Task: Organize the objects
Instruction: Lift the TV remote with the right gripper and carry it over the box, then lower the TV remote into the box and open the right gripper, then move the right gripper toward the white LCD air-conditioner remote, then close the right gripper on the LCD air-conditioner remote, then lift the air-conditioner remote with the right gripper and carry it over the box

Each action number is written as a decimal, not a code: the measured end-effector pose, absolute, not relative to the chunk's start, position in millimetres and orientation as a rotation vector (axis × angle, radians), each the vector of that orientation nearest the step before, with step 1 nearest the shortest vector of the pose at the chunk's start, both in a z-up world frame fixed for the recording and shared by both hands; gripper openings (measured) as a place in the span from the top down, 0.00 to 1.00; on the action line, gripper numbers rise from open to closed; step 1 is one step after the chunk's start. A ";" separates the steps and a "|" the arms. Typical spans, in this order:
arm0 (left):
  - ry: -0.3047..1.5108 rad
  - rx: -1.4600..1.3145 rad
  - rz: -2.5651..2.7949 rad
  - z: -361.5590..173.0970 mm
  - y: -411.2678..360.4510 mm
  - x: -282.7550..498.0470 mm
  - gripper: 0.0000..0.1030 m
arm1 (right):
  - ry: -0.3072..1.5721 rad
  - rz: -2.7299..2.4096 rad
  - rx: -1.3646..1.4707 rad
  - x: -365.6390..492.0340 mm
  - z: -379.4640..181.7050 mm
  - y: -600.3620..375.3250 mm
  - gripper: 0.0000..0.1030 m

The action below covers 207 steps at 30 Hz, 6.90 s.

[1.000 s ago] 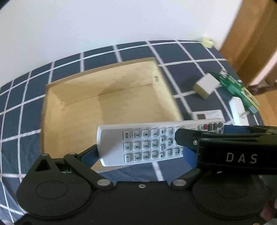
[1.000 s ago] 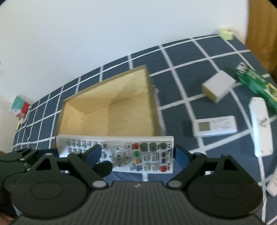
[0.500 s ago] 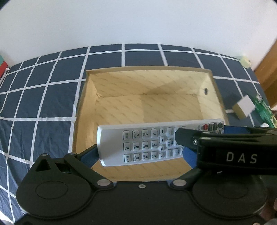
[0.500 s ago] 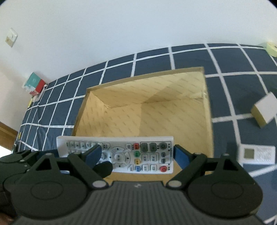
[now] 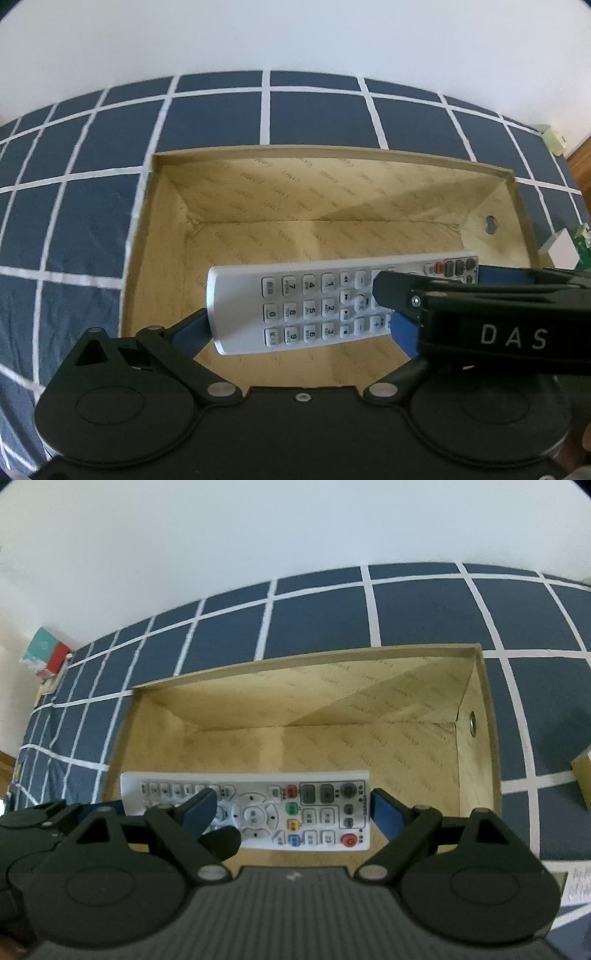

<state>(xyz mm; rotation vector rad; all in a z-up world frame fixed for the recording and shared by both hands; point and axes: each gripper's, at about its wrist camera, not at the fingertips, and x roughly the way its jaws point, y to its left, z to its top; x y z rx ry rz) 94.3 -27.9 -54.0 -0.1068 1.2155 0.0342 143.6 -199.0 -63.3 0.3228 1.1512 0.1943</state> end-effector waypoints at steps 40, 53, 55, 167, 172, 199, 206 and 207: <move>1.325 -0.171 -0.049 -129.0 0.2 183.6 0.01 | 1.275 0.094 0.314 234.2 -139.6 -197.8 0.12; 1.336 -0.180 -0.040 -129.0 1.6 187.1 0.00 | 1.293 0.081 0.329 237.6 -141.9 -199.2 0.12; 1.336 -0.181 -0.034 -126.7 0.8 185.6 0.00 | 1.294 0.082 0.323 236.3 -140.0 -198.7 0.12; 1.490 -0.108 -0.198 -137.9 -310.6 115.1 0.16 | 1.407 -0.057 0.520 62.2 -143.9 -475.7 0.26; 1.499 -0.121 -0.207 -144.1 -309.3 116.7 0.18 | 1.423 -0.058 0.509 65.8 -148.6 -471.4 0.31; 1.445 -0.144 -0.214 -112.7 -312.6 106.0 0.33 | 1.365 -0.039 0.476 57.0 -122.0 -468.1 0.38; 1.387 -0.136 -0.188 -79.8 -306.2 86.9 0.33 | 1.306 -0.012 0.465 41.9 -87.1 -459.0 0.38; 1.379 -0.135 -0.183 -76.5 -309.3 85.4 0.33 | 1.297 -0.010 0.462 39.4 -82.0 -457.2 0.38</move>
